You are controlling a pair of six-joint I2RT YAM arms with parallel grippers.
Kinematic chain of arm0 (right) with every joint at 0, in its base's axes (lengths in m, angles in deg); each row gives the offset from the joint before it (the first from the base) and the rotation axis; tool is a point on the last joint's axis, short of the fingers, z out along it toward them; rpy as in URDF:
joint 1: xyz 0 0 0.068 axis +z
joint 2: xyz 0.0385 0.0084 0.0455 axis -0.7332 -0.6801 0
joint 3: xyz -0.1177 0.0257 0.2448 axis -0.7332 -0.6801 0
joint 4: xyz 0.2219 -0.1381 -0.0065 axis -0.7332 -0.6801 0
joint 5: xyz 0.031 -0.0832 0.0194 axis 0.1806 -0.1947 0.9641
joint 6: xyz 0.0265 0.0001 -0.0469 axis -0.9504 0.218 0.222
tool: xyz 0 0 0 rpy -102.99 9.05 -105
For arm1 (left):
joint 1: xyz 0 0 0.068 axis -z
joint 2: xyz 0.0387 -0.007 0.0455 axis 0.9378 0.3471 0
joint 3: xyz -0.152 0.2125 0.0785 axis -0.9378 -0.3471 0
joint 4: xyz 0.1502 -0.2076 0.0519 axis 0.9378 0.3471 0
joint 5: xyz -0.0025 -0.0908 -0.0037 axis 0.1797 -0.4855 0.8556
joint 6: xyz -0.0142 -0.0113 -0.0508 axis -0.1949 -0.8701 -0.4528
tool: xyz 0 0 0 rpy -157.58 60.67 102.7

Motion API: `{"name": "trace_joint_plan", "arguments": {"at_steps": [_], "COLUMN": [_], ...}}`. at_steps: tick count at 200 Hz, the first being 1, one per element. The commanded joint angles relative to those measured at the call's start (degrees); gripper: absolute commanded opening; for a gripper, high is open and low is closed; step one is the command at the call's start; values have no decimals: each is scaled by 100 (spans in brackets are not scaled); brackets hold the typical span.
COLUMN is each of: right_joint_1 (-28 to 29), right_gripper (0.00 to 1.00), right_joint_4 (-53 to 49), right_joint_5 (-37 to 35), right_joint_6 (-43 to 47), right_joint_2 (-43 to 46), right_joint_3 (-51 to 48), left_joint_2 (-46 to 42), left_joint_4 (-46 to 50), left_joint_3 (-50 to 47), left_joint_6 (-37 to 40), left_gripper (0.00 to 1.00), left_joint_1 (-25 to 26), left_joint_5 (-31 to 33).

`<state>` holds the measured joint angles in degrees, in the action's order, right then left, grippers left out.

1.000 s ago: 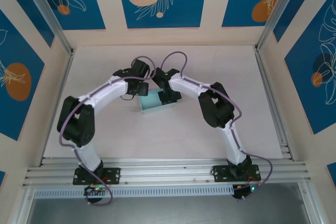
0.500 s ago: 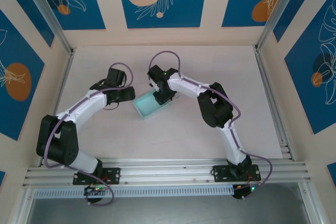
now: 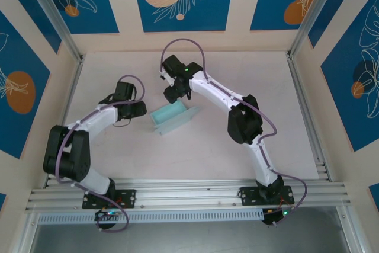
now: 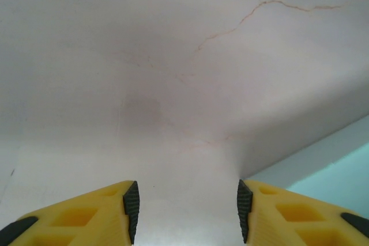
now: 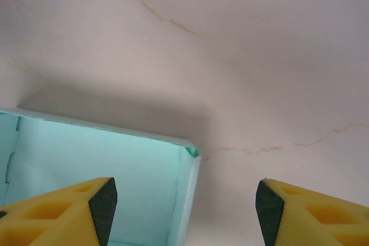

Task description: Fold the paper box

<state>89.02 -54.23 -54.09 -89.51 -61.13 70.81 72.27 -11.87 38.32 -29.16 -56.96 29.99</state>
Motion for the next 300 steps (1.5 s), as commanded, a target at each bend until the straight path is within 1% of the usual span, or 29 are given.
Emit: {"name": "trace_joint_plan", "arguments": {"at_steps": [1,18,30,54,74,89,111,121,138,146,163,173,184,218,238,255,272,300], "right_joint_1": [135,149,138,54,-70,-153,-172,-174,-171,-170,-140,-107,-83,-90,-240,-365,-492,-689], "right_gripper": [68,68,68,67,63,59,55,51,44,41,39,39,40,40,37,37,37,37], "right_joint_4": [-490,-701,-766,-691,-616,-667,-638,-317,631,1134,2293,2815,3100,3323,3547,3663,3675,3425], "right_joint_5": [-535,-899,-1108,-1294,-1274,-1132,-789,-418,423,767,1561,1870,2078,2410,2596,2706,2870,2831], "right_joint_6": [-341,-810,-1243,-2215,-3099,-3723,-4618,-4909,-5275,-5456,-5719,-5770,-5746,-5461,-5395,-5308,-5168,-4900], "right_joint_2": [749,1289,1807,3102,4205,4837,5432,5626,5836,5830,5689,5482,5144,3999,3430,3041,2654,2116], "right_joint_3": [290,127,-283,-1692,-3025,-3894,-5053,-5631,-6589,-6979,-7612,-7766,-7716,-7052,-6763,-6522,-6201,-5609], "left_joint_2": [446,785,1019,1332,1482,1563,1667,1727,1895,1960,1988,1942,1868,1555,1320,1106,908,602], "left_joint_4": [-304,-360,-335,-341,-367,-443,-552,-585,-530,-508,-513,-519,-555,-736,-928,-1139,-1345,-1605], "left_joint_3": [457,662,799,912,936,938,922,922,1005,1042,1025,964,860,400,45,-285,-582,-1028], "left_joint_6": [306,411,451,510,565,577,523,526,581,608,627,621,627,533,375,230,97,-181], "left_gripper": [47,47,47,46,45,45,44,45,45,45,45,45,45,46,46,46,46,46], "left_joint_1": [-104,-104,-99,-104,-94,-85,-55,-35,-16,-12,-8,-5,-1,1,15,19,52,172], "left_joint_5": [-179,-296,-368,-484,-474,-580,-660,-666,-680,-689,-730,-750,-776,-1012,-1185,-1307,-1407,-1543]}}
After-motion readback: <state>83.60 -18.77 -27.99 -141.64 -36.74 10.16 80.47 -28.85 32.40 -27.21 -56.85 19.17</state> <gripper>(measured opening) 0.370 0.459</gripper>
